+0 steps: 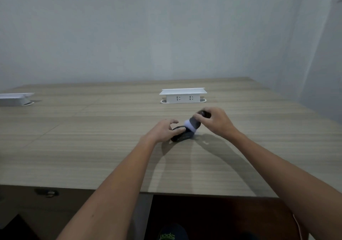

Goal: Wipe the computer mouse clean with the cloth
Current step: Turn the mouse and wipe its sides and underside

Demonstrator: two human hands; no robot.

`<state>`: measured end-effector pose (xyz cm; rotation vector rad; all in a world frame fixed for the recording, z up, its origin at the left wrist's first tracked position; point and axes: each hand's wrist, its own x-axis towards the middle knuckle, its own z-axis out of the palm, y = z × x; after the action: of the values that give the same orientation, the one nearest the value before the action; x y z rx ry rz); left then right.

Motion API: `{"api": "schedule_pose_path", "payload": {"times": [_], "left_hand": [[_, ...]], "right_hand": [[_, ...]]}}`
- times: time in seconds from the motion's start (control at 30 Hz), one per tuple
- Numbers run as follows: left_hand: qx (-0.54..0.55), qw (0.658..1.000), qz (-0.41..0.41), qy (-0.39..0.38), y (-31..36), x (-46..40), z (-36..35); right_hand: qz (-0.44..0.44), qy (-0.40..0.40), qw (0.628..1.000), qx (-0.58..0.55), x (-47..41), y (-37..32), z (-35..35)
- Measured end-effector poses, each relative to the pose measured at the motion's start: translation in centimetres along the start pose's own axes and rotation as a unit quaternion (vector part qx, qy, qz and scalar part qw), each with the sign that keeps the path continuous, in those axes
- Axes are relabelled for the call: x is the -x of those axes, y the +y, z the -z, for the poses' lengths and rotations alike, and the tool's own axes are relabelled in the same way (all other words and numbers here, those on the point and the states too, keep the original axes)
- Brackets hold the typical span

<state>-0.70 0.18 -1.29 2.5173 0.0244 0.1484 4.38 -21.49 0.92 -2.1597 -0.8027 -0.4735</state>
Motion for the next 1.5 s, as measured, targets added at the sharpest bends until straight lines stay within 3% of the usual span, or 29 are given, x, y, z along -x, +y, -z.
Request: {"api": "schedule_pose_path", "payload": {"times": [0.07,0.2,0.33,0.43,0.5,0.67,0.83,0.97,1.13,1.2,1.3,1.37,1.43,1.5], "left_hand": [[-0.008,1.0,-0.005,-0.004,0.4,0.2,0.2],[-0.024,0.999,-0.017,-0.022,0.6,0.0,0.0],[-0.033,0.998,-0.035,-0.03,0.4,-0.3,-0.3],[-0.033,0.999,-0.024,-0.03,0.2,-0.7,-0.3],[-0.036,0.999,-0.022,-0.035,0.1,-0.8,-0.2],[-0.035,0.998,-0.04,-0.037,0.0,-0.7,-0.1],[-0.004,0.999,-0.034,-0.014,-0.1,-0.4,-0.5],[0.009,0.999,-0.031,-0.005,-0.2,-0.5,-0.6],[0.027,0.999,-0.024,0.009,-0.3,-0.5,-1.1],[0.032,0.999,-0.02,0.012,-0.4,-0.7,-1.1],[0.041,0.999,-0.015,0.012,-0.5,-1.0,-1.1],[0.04,0.999,-0.015,0.01,-0.4,-1.1,-1.1],[0.045,0.999,-0.014,0.01,-0.5,-1.1,-1.2],[0.051,0.999,-0.01,0.012,-0.6,-1.1,-1.2]], "right_hand": [[-0.009,-0.013,1.0,0.02,0.3,0.5,-0.4],[-0.022,0.042,0.999,-0.001,1.1,1.0,0.1],[0.017,-0.027,0.999,-0.001,2.1,0.9,-0.3],[0.009,0.023,0.998,0.056,1.6,2.1,-0.4],[0.004,0.045,0.998,0.035,1.6,2.0,-0.2],[0.013,-0.048,0.998,-0.037,1.9,0.6,-0.6],[0.006,-0.002,0.999,0.04,1.0,1.2,0.0],[0.017,-0.098,0.995,0.002,1.4,0.2,0.2],[-0.002,-0.023,0.998,0.055,0.8,1.3,0.7],[0.005,-0.054,0.999,-0.004,1.1,0.4,1.1],[-0.019,-0.17,0.982,-0.076,1.5,-0.7,1.0],[-0.032,-0.138,0.99,0.002,0.9,0.2,0.4],[-0.048,-0.051,0.995,0.07,0.4,1.1,0.2],[-0.033,-0.031,0.998,0.055,0.5,0.7,0.4]]}}
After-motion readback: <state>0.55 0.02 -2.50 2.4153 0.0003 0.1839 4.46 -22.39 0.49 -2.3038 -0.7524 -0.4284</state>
